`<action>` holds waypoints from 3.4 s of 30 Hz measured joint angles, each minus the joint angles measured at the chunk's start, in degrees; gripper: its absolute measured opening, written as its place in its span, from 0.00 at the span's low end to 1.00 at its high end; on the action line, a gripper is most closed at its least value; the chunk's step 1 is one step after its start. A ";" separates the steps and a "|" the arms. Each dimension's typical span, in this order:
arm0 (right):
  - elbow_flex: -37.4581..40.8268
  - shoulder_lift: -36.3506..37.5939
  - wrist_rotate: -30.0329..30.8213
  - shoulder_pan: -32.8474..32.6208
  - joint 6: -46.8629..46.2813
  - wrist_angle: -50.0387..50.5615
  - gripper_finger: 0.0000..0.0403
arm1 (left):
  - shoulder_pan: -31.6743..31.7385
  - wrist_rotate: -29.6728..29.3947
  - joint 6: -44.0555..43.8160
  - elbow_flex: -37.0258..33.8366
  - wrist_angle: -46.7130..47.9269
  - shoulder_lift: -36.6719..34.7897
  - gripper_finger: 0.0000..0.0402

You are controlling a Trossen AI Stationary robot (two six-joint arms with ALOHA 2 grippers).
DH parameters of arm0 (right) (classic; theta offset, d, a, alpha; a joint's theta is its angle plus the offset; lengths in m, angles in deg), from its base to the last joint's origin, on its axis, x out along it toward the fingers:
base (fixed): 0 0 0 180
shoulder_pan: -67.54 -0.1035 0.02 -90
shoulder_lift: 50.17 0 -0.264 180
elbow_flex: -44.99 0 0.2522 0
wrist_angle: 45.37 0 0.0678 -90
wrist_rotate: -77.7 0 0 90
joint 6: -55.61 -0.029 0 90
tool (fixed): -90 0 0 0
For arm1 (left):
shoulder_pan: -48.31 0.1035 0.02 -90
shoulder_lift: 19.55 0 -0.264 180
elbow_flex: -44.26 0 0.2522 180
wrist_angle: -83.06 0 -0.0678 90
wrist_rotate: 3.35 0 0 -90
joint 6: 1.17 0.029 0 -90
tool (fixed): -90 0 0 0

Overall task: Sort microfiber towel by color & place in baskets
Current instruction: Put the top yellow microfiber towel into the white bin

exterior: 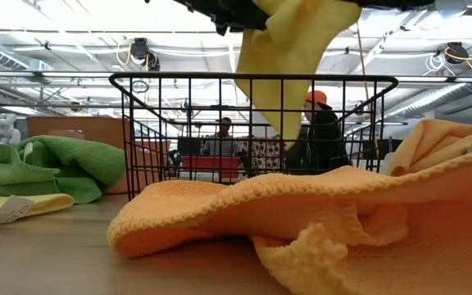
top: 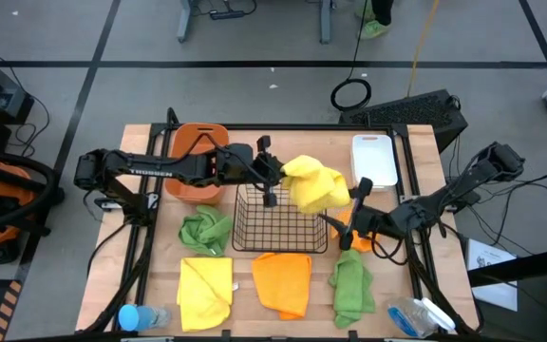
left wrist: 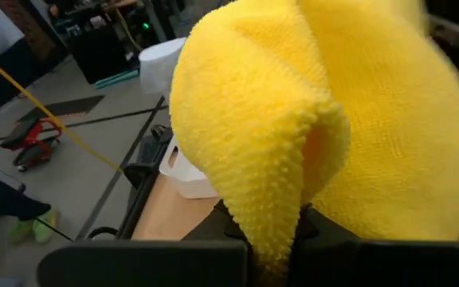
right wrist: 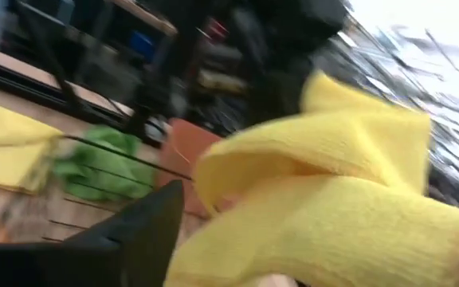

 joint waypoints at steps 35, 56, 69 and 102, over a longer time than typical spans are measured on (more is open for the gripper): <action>-29.38 0.04 -10.72 -5.80 -47.72 68.15 0.89 | 1.29 12.69 24.36 6.16 6.46 -0.97 0.02; -30.93 -7.20 -31.80 20.63 -31.21 47.08 0.94 | -2.04 18.04 29.11 6.01 5.98 -0.94 0.03; -30.90 -14.74 -41.26 25.31 -27.00 42.84 0.72 | -2.89 18.02 30.45 6.01 9.43 -0.94 0.04; -30.81 4.35 -28.57 26.95 -28.22 65.66 0.00 | -2.19 -1.98 2.43 5.11 29.54 -2.89 0.76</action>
